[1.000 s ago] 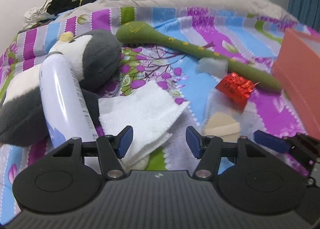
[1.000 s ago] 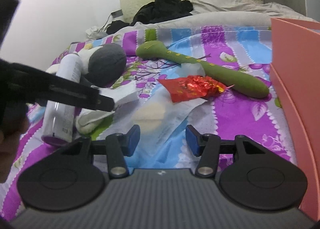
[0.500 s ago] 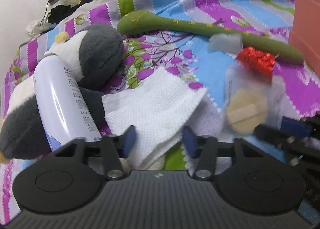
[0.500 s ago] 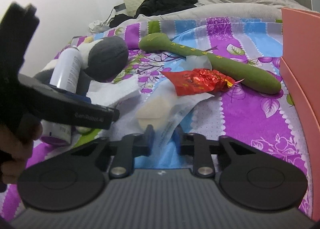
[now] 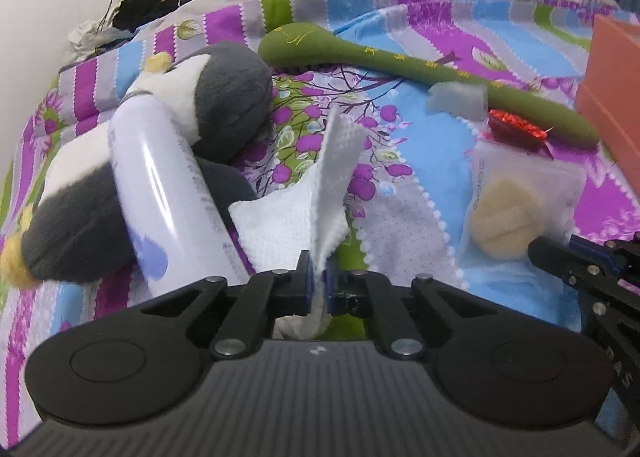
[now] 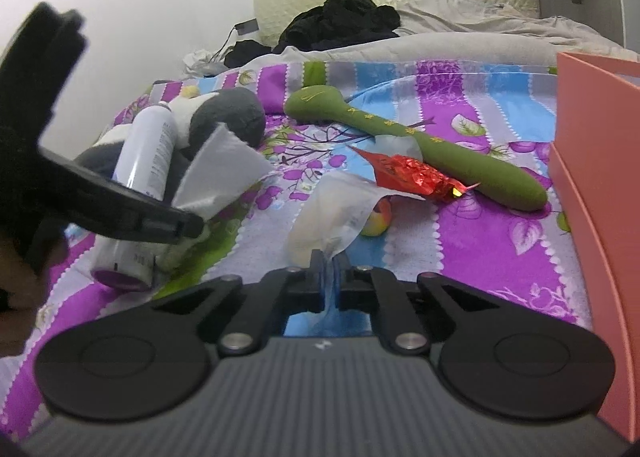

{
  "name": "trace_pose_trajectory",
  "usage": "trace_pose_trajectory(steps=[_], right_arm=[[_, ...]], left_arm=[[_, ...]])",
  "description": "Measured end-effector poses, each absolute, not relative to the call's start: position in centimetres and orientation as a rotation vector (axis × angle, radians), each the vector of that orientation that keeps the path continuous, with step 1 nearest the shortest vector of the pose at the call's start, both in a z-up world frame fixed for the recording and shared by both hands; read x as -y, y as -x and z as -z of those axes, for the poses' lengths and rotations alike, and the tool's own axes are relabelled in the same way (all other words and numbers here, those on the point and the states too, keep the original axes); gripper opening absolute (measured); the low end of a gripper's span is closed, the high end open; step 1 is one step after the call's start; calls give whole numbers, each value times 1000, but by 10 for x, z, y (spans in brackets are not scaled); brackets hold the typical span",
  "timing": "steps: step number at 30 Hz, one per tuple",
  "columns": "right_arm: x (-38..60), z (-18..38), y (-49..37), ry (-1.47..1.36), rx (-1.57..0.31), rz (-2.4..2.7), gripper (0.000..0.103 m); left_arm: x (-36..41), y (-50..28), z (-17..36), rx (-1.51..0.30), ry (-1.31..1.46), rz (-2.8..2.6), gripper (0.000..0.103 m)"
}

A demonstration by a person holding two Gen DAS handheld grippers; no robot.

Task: Organize soft objects
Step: 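Hold the tissue with the left tool while the right tool grasps the clear sponge bag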

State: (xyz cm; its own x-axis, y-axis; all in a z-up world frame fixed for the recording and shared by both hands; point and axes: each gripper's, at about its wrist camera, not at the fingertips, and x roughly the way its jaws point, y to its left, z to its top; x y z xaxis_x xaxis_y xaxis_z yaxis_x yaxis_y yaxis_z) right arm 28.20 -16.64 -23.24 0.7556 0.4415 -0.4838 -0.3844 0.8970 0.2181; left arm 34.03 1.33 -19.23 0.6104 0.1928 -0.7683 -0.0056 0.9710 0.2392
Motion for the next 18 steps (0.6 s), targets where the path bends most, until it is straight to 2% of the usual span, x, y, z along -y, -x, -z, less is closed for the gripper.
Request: trace_pose_trajectory(steps=[18], right_arm=[[201, 208, -215, -149, -511, -485, 6]], left_arm=[[-9, -232, 156, -825, 7, -75, 7]])
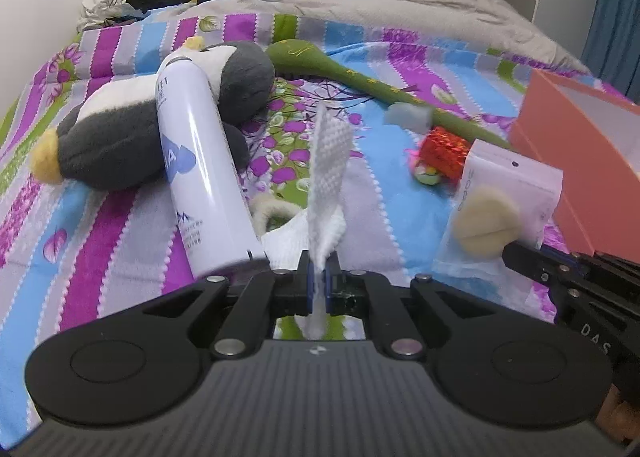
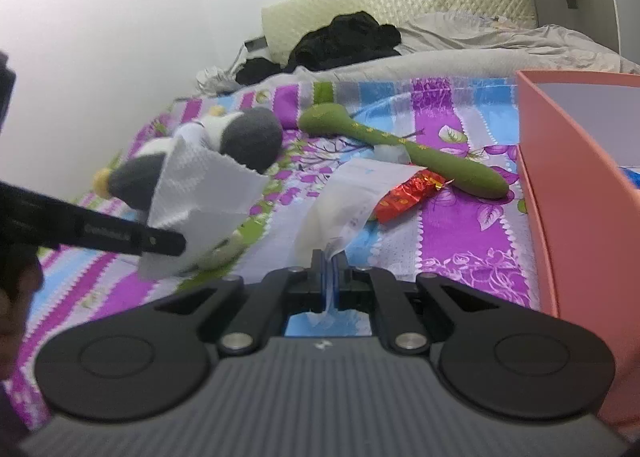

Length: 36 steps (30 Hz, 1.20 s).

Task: Organize soft objects
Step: 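Hold the tissue with the left tool while the right tool grasps the clear sponge bag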

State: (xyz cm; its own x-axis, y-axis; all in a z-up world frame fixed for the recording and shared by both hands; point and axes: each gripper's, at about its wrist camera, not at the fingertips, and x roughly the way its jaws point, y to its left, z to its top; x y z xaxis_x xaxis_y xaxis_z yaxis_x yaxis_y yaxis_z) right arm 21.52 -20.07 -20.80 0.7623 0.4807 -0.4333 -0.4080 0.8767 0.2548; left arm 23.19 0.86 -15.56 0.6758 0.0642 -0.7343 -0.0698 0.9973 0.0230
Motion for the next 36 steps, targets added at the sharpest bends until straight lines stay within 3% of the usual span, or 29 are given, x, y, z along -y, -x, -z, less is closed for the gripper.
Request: trace_pose_trajectory(steps=[15, 16, 19, 20, 26, 28, 32, 36], right_arm=[[228, 217, -171, -160, -633, -437, 11], [228, 217, -168, -141, -621, -420, 16], [225, 214, -159, -131, -589, -372, 45], [225, 212, -156, -129, -575, -372, 50], [213, 205, -156, -19, -477, -335, 49], [210, 207, -163, -12, -493, -342, 49], [202, 217, -179, 33, -551, -344, 59], [198, 229, -190, 52, -614, -356, 60]], left_arm=[[14, -169, 166, -837, 90, -8, 7], [14, -168, 167, -835, 92, -10, 7], [12, -167, 168, -834, 108, -8, 7], [12, -167, 168, -833, 111, -8, 7], [10, -167, 169, -831, 131, -19, 7], [8, -166, 170, -832, 142, -21, 7], [8, -166, 171, -833, 150, -25, 7], [10, -167, 173, -837, 151, -27, 7]])
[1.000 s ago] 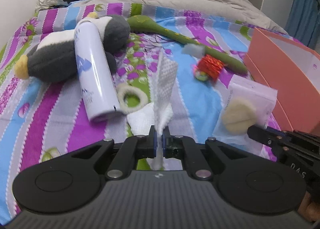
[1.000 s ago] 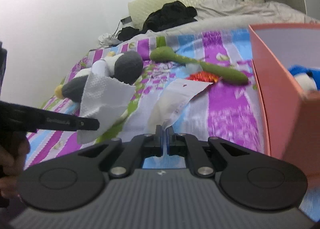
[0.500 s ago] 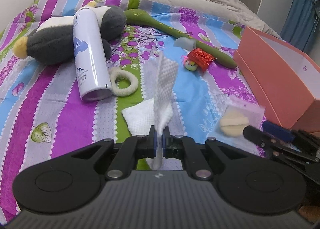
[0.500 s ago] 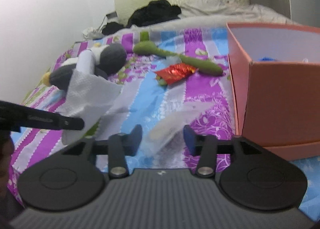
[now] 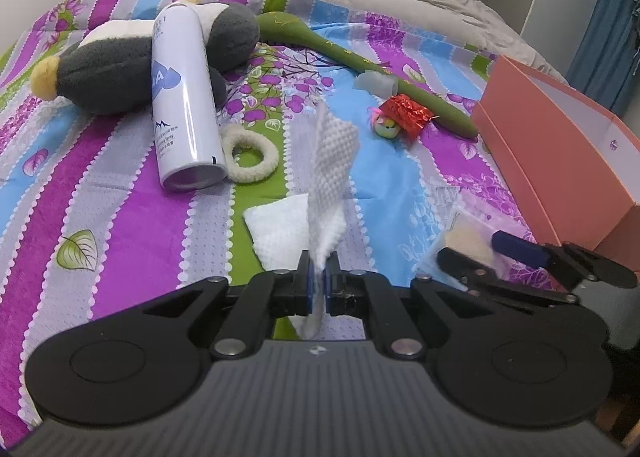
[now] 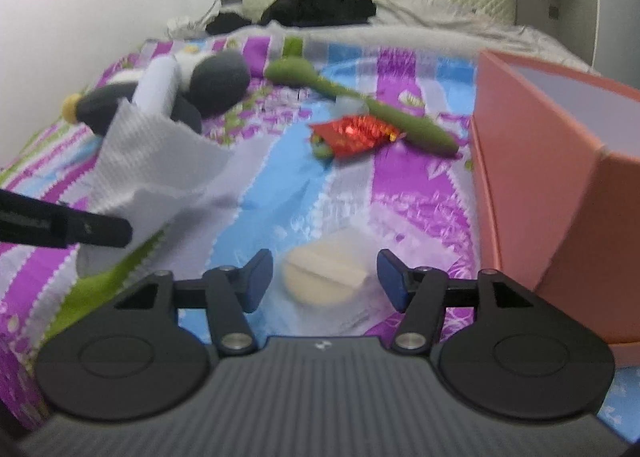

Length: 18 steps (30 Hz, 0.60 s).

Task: Organize soft objects
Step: 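Hold the tissue with the left tool while the right tool grasps the clear sponge bag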

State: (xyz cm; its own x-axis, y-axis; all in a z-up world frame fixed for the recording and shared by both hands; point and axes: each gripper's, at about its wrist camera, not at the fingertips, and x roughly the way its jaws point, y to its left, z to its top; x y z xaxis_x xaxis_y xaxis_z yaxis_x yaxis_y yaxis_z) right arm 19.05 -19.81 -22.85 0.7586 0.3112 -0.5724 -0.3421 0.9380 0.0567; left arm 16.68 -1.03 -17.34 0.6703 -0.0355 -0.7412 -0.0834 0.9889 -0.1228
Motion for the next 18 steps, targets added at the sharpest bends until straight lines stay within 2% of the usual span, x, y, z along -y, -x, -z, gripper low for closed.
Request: trace_pose_trajectory(steps=[6, 18], right_arm=[[195, 238, -195, 76, -631, -369, 62], [202, 228, -199, 3, -670, -371, 39]], left_arm=[[12, -168, 176, -835, 157, -32, 7], [20, -169, 165, -832, 139, -21, 7]])
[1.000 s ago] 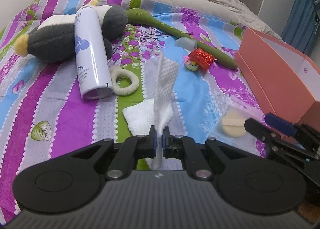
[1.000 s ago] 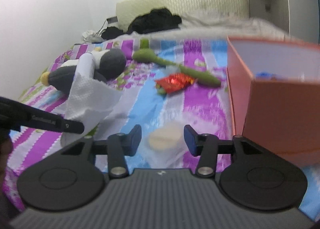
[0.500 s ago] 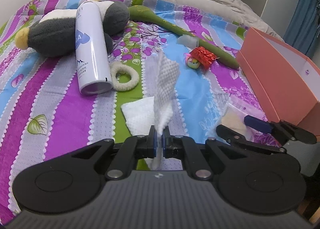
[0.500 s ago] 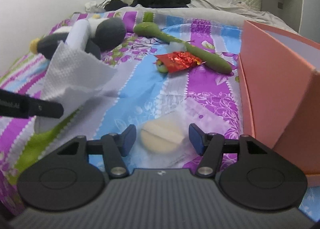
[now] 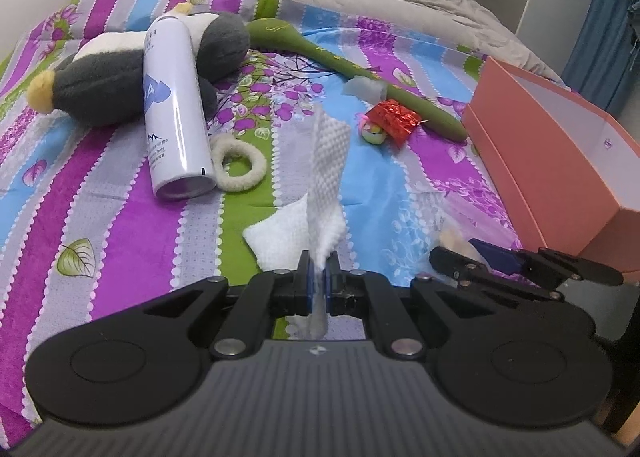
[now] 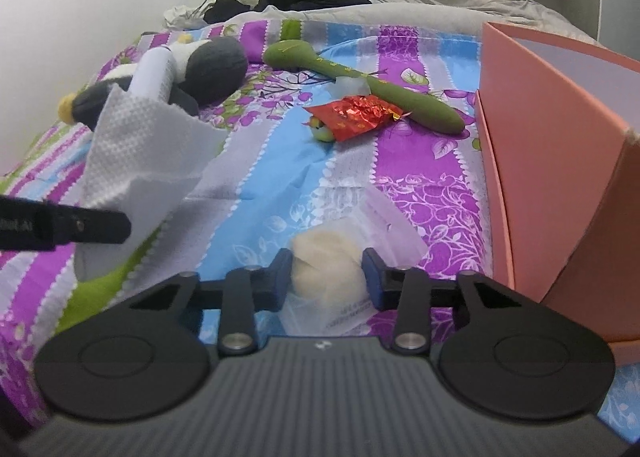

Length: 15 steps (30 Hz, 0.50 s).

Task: Organize soft objects
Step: 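Hold the tissue with the left tool while the right tool grasps the clear sponge bag, then carry the tissue with the left tool while the right tool carries the sponge bag over the box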

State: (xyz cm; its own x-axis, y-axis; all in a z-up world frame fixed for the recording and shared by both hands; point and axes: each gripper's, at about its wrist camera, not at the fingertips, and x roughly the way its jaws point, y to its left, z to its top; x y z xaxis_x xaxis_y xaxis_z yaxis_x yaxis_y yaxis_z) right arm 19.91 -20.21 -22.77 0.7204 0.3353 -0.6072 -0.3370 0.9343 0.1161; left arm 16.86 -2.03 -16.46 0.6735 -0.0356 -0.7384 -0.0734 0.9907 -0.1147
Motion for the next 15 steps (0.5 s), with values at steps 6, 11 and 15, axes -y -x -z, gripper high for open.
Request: trace_pose_trajectory(steps=[6, 11, 15], right_arm=[[203, 215, -185, 17, -651, -369, 22], [207, 204, -176, 24, -645, -361, 21], [213, 187, -171, 7, -639, -368, 21]], left_arm=[[20, -162, 153, -836, 139, -8, 7], [20, -156, 140, -831, 137, 4, 7], [21, -153, 124, -825, 132, 11, 7]])
